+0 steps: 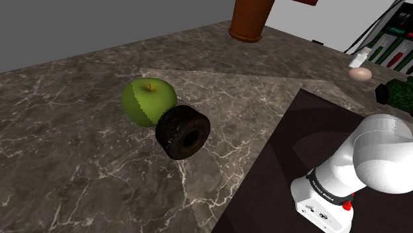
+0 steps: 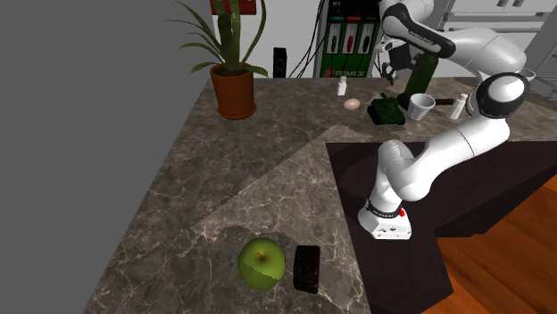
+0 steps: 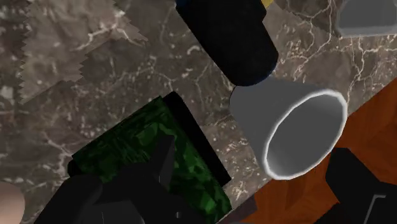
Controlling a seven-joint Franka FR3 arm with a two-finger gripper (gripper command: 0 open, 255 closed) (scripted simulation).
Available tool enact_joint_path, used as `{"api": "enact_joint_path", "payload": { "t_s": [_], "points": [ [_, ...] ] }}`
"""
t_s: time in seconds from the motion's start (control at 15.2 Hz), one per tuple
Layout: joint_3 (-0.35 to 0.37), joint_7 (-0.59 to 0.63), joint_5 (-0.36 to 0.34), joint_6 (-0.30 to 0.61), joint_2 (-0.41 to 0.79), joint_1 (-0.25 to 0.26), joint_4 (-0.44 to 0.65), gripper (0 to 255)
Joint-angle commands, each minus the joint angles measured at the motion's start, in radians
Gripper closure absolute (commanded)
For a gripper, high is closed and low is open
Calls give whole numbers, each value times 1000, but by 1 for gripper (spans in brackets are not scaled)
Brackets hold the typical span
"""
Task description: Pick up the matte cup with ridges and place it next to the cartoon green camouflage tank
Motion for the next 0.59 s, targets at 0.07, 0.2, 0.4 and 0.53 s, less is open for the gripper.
{"api": "enact_joint_path", "payload": {
  "t_s": [0.07, 0.2, 0.4, 0.53],
  "points": [
    [108, -314, -79, -72, -59, 50, -70, 0],
    [106, -310, -87, -63, -82, 36, -101, 0],
    [102, -304, -101, -51, -117, 16, -147, 0],
    [97, -301, -114, -40, -147, -1, -186, 0]
  ]
}}
